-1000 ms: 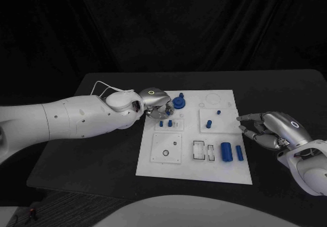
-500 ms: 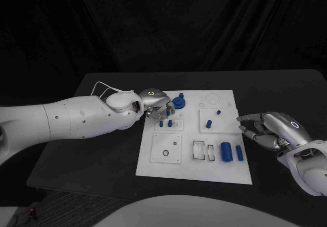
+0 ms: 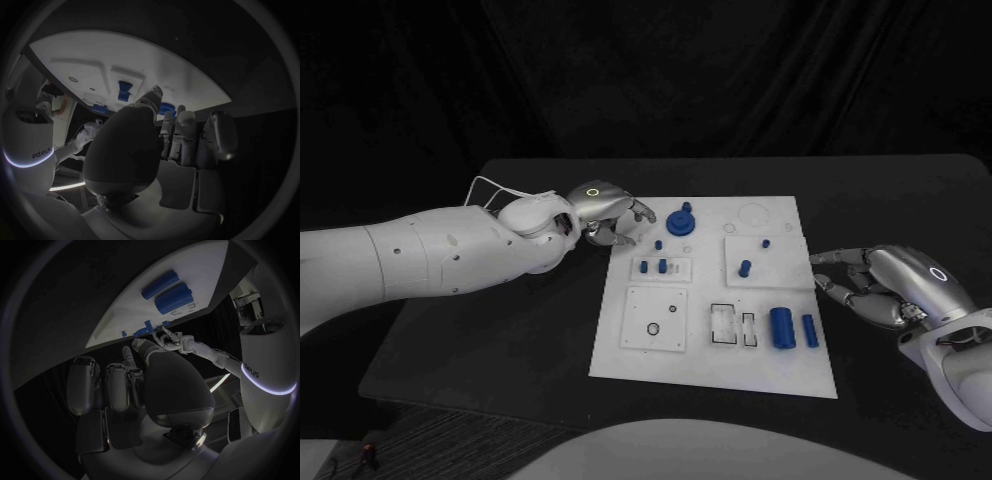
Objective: Assemble the parts on the task board
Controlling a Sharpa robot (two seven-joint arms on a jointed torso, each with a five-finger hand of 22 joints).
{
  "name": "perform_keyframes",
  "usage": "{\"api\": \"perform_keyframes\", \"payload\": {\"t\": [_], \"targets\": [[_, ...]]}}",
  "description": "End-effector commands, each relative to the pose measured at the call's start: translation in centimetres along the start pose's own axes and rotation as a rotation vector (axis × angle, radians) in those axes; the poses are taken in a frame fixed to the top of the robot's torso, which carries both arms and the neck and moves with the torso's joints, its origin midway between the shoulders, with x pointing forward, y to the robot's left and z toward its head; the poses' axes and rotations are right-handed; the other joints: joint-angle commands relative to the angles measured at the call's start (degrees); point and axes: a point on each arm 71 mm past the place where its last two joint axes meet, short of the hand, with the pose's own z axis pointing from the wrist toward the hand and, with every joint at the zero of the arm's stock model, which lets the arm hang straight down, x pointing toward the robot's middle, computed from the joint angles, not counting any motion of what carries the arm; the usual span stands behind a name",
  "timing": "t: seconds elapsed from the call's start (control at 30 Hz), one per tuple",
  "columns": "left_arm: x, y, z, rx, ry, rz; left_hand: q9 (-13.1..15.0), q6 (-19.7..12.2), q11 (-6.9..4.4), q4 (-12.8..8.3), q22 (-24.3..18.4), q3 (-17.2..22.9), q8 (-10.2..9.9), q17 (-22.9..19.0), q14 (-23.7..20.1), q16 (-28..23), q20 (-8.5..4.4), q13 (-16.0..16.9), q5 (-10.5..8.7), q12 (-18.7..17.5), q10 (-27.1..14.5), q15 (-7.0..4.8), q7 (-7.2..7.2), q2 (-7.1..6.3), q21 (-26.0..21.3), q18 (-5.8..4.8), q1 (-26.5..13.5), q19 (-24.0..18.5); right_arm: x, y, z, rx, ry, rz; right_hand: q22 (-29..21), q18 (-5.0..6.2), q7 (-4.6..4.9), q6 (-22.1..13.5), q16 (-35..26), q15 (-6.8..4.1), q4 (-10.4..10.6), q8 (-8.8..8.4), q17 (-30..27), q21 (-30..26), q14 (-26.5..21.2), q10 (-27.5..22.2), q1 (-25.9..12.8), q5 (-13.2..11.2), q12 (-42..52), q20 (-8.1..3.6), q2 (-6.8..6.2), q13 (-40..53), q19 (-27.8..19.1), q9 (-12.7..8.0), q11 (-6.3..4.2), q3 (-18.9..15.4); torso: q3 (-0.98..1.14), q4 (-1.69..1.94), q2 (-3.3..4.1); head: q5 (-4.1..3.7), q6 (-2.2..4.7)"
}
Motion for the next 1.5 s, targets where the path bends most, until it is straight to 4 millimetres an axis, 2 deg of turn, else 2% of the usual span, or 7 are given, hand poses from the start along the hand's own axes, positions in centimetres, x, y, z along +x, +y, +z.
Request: {"api": "perform_keyframes", "payload": {"t": [0.03, 0.27, 0.63, 0.83, 1.03, 1.2, 1.5], "targets": [[-1.4, 0.8, -0.9, 0.02, -0.186, -0.097, -0.3, 1.1, -0.16, 1.1, 7.5, -0.8, 0.4, -6.1, -6.1, -4.8, 0.5, 1.6, -0.11, 1.6, -3.2, 0.23, 0.32, 0.1, -6.2, 1.79, 0.9, -4.6, -1.5, 0.0, 0.7, -0.006, -0.063, -0.013, 10.7, 0.24, -0.59, -1.1, -1.1, 0.05, 0.3, -0.23, 4.1, -2.8, 3.9, 2.3, -0.4, -1.5, -3.6, 0.23, -1.22, 9.4, 0.0, -0.1, 0.02, 0.6, -0.05, -0.02, -0.01, 0.29, 0.69], [-2.6, 2.5, -2.2, -0.003, -0.313, -0.331, -1.6, -1.1, 1.71, 3.6, -0.8, -3.5, -0.2, -14.3, -25.9, -16.1, 2.27, 6.9, 0.11, 7.3, -16.3, 3.88, 0.97, -1.02, -36.7, 5.33, 1.6, -30.4, -5.0, -0.3, 3.4, -0.021, -0.141, -0.039, 7.7, 1.97, 0.48, 3.2, -7.6, 0.99, 1.5, 1.51, -4.1, -12.4, 1.4, -22.9, 0.2, -4.0, -33.7, 0.91, -3.01, -19.4, -4.0, 1.3, 1.23, 2.7, -0.09, -0.02, 0.0, 0.1, 1.99], [-3.8, 1.2, -1.9, 0.121, -0.441, -0.877, -3.1, -3.1, 1.17, 4.0, -8.3, -20.3, 0.4, -23.3, -58.1, -34.5, 3.19, 6.4, 4.67, 16.4, -35.6, 4.46, 2.18, 1.53, -58.1, 2.89, -9.4, -58.9, -6.6, 0.4, 8.7, -0.057, -0.068, -0.109, 3.6, 3.98, 0.33, 4.7, -15.0, 2.86, -0.2, 1.41, -12.5, -26.4, -3.3, -35.7, 3.1, -2.2, -52.4, 2.53, -5.55, -33.5, -10.1, 4.8, 3.21, 4.5, -0.42, 0.26, 0.12, -3.69, 4.42], [-3.8, -0.2, -1.5, 0.184, -0.432, -1.117, -4.9, -5.7, -1.14, 4.1, -17.3, -21.5, -1.2, -39.5, -66.5, -54.2, 3.84, -6.2, 3.23, 10.8, -41.6, 2.31, 2.07, 0.26, -67.9, 4.25, -12.9, -67.0, -5.4, -0.2, 10.2, -0.014, 0.074, -0.17, 2.2, 4.87, -0.74, 0.4, -18.1, 5.89, -2.1, -0.12, -16.4, -34.3, -7.8, -45.9, 3.5, -3.5, -62.9, 5.09, -6.35, -41.8, -14.6, 6.0, 7.44, 4.4, -1.32, 0.98, 0.64, -6.14, 5.57], [-3.6, -1.4, -1.3, 0.234, -0.41, -1.255, -13.4, -24.1, -8.82, 4.2, -46.9, -23.7, -2.6, -51.8, -70.6, -67.9, 2.71, -18.1, 3.24, -4.5, -45.1, 2.45, -1.32, -2.49, -69.3, 5.46, -15.2, -75.6, -4.3, -0.6, 10.4, 0.001, 0.163, -0.224, 2.2, 5.34, -1.96, -2.1, -17.9, 5.55, -1.0, -0.08, -17.1, -35.5, -8.3, -48.6, 1.7, -15.3, -66.5, 5.16, -6.04, -46.7, -14.4, 5.9, 7.73, -0.5, -2.3, 1.8, 1.41, -8.3, 7.12], [-3.6, -2.0, -1.4, 0.259, -0.397, -1.3, -16.1, -29.1, -11.12, 4.3, -67.6, -24.1, -3.1, -51.9, -70.6, -68.0, 2.81, -21.0, 2.77, -8.6, -45.3, 1.6, -3.63, -2.89, -70.6, 5.98, -15.5, -77.6, -3.5, -0.5, 10.4, -0.018, 0.187, -0.228, 2.7, 5.19, -3.61, -3.5, -17.9, 5.76, 0.9, 0.03, -18.2, -35.9, -7.7, -47.7, 5.6, -12.7, -72.1, 5.41, -4.95, -57.0, -12.7, 3.8, 8.42, -5.5, -3.22, 2.37, 2.42, -9.81, 8.67], [-3.7, -2.8, -2.1, 0.28, -0.374, -1.343, -17.7, -30.6, -10.24, 4.3, -71.7, -24.0, -3.2, -51.9, -70.6, -68.0, 5.47, -22.7, 1.8, -10.8, -45.1, 2.85, -4.36, -2.77, -70.9, 6.31, -15.5, -77.7, -1.7, 0.2, 10.3, -0.058, 0.22, -0.214, 3.1, 4.71, -2.86, -0.6, -18.4, 5.78, 2.1, 0.04, -19.0, -35.0, -5.5, -37.2, 4.4, -14.4, -73.5, 5.4, -4.11, -63.8, -9.7, 2.5, 7.41, -7.2, -4.63, 3.73, 3.48, -11.79, 10.31]]}}
